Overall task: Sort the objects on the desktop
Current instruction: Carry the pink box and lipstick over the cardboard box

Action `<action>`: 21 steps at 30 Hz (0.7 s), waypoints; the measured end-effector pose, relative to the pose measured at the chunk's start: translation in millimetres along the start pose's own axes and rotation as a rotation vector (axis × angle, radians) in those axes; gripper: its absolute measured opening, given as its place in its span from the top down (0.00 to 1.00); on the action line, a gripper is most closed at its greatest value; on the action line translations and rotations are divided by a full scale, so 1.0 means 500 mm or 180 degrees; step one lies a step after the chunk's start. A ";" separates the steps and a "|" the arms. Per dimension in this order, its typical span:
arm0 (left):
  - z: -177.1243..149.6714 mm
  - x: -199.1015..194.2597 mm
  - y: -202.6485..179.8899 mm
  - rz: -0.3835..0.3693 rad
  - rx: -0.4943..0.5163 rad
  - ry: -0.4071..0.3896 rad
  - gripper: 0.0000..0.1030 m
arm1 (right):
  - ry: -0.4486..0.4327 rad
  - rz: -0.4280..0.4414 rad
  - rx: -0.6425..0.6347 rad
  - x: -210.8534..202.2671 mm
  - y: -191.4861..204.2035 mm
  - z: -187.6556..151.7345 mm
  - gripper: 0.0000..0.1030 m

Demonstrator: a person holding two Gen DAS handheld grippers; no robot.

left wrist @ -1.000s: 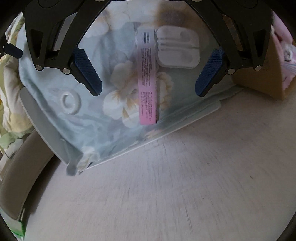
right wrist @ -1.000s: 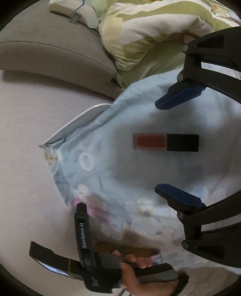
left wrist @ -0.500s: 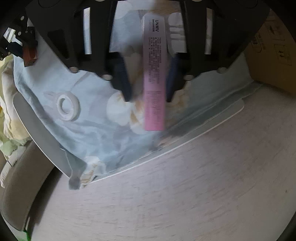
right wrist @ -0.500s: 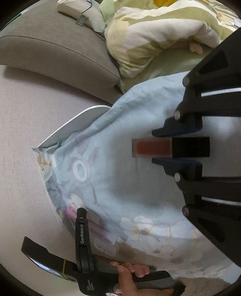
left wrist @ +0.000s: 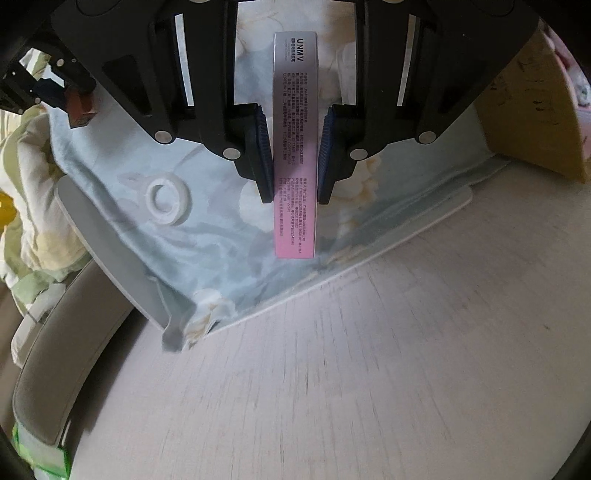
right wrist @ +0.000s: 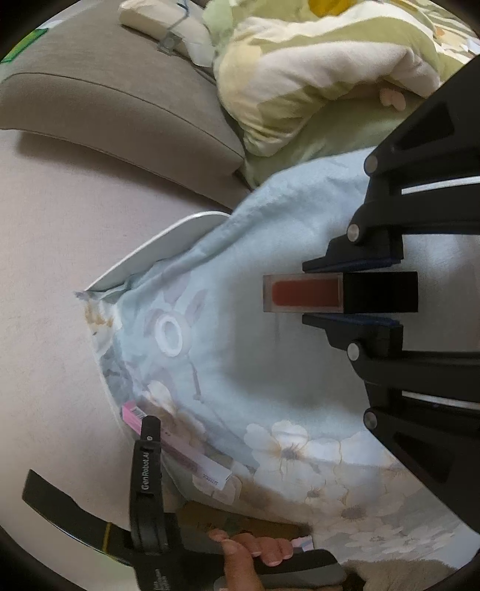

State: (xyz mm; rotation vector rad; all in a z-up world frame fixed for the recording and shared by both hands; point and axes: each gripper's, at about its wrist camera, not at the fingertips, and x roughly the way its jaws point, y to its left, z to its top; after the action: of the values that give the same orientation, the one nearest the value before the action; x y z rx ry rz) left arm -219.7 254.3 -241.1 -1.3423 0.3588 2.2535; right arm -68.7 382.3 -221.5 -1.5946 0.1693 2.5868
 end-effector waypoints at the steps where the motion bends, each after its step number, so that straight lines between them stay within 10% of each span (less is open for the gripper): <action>1: 0.002 -0.012 0.001 -0.0009 -0.0005 -0.0015 0.80 | -0.0014 -0.0003 -0.0025 -0.006 0.003 0.002 0.82; 21: 0.006 -0.257 0.016 0.0083 -0.0393 -0.0474 0.80 | -0.0197 0.0376 -0.0453 -0.170 0.091 0.110 0.82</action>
State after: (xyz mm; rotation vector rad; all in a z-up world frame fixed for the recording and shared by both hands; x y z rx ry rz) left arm -175.1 213.4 -127.2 -1.2255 0.1891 2.4143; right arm -85.9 343.5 -119.2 -1.5917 0.0784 2.7923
